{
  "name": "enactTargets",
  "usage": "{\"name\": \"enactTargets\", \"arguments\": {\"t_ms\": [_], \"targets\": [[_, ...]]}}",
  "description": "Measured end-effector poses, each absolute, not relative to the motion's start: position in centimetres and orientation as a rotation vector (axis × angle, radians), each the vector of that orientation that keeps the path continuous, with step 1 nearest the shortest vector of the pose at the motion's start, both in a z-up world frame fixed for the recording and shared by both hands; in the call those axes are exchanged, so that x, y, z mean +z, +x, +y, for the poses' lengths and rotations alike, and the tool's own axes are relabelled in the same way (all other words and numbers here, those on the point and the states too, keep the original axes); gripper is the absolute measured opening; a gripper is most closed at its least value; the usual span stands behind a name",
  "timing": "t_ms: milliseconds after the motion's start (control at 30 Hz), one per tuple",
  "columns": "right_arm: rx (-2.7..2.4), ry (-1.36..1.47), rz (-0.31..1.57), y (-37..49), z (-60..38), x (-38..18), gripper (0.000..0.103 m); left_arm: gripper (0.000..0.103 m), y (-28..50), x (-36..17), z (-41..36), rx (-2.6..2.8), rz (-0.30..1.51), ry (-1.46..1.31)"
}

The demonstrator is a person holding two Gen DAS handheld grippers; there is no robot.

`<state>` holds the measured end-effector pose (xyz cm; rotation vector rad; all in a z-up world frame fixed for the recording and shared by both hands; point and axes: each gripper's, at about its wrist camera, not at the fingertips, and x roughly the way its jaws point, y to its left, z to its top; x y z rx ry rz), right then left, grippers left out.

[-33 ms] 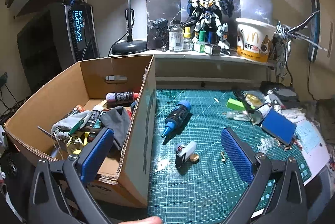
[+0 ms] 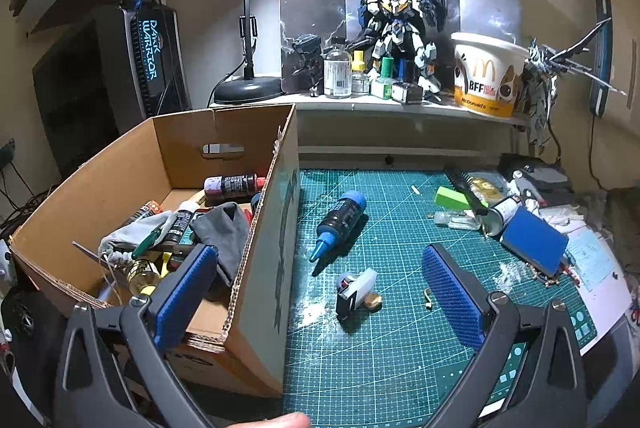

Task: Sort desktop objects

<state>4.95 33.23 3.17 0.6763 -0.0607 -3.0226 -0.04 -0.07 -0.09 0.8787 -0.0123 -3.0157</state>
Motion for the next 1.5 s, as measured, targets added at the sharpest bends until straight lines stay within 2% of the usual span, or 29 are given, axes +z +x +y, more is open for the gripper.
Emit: {"name": "enactTargets", "arguments": {"t_ms": [233,433,733,1033,1100,1167,1267,1333,1433,1500], "targets": [[-2.963,0.702,-0.130,4.8,35.1,3.5,0.103,0.103,-0.3,-0.7,-0.5,-3.024,-0.042,0.891],[-2.997,0.703,0.053,5.2,31.4,3.0,0.103,0.103,-0.3,-0.5,0.6,-3.006,-0.079,0.893],[-2.903,0.765,0.019,4.7,31.9,2.2,0.103,0.103,-0.2,-0.6,0.9,-3.000,-0.107,0.887],[-2.896,0.739,0.028,4.2,32.2,1.9,0.102,0.103,0.3,-0.2,1.1,-3.043,-0.025,0.848],[-2.871,0.761,-0.001,3.7,32.9,1.6,0.102,0.103,0.9,0.5,0.9,-3.056,0.014,0.813],[-2.851,0.767,-0.042,3.7,33.6,1.2,0.102,0.103,2.8,2.0,1.6,-3.108,-0.007,0.661],[-2.835,0.768,-0.105,3.4,34.6,0.7,0.102,0.103,5.0,4.1,3.6,-3.189,-0.109,0.462],[-2.834,0.772,-0.135,3.1,35.2,0.3,0.102,0.103,4.3,4.5,4.8,-3.260,-0.113,0.487],[-2.847,0.784,-0.125,2.7,35.5,-0.4,0.102,0.103,0.8,3.6,6.1,-3.347,0.032,0.666],[-2.862,0.777,-0.103,2.7,35.6,-0.6,0.102,0.103,-2.9,2.3,8.1,-3.368,0.040,0.845]]}}
